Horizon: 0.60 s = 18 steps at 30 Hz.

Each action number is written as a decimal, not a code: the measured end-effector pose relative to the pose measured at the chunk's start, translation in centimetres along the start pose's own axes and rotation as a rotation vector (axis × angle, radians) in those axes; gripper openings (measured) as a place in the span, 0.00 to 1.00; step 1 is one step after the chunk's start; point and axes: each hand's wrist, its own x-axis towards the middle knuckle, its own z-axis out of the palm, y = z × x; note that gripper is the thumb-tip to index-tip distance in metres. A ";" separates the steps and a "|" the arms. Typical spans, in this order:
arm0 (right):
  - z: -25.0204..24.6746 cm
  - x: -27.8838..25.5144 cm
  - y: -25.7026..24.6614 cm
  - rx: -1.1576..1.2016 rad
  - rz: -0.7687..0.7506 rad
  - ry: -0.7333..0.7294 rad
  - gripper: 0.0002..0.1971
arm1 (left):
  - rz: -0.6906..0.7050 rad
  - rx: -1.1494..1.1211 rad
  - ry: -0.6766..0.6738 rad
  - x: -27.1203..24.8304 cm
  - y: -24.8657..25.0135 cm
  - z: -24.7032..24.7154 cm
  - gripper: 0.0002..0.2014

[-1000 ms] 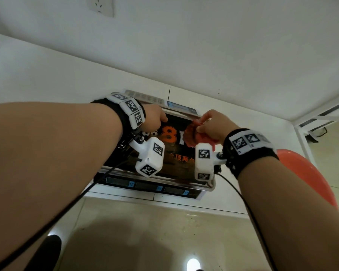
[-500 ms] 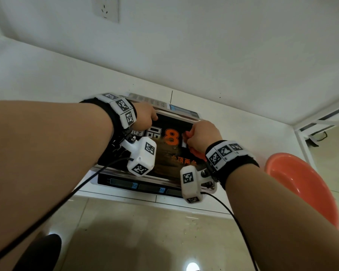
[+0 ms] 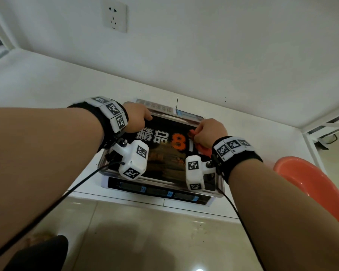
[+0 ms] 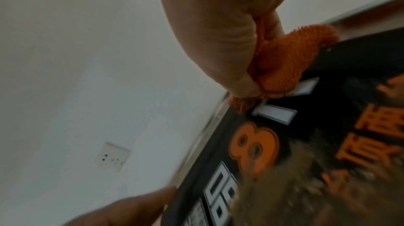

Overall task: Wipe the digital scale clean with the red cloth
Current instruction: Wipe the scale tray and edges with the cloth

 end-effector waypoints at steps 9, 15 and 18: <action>0.3 -1.6 -2.8 -0.044 -0.210 -0.237 0.04 | -0.047 -0.035 -0.055 -0.2 -0.6 0.4 0.25; -0.1 0.8 -2.1 0.105 -0.042 -0.022 0.06 | -0.064 -0.051 -0.048 -0.6 -0.6 -0.1 0.24; 0.8 0.5 -3.0 0.014 -0.077 -0.063 0.09 | -0.088 -0.081 -0.059 -0.4 -0.7 0.0 0.22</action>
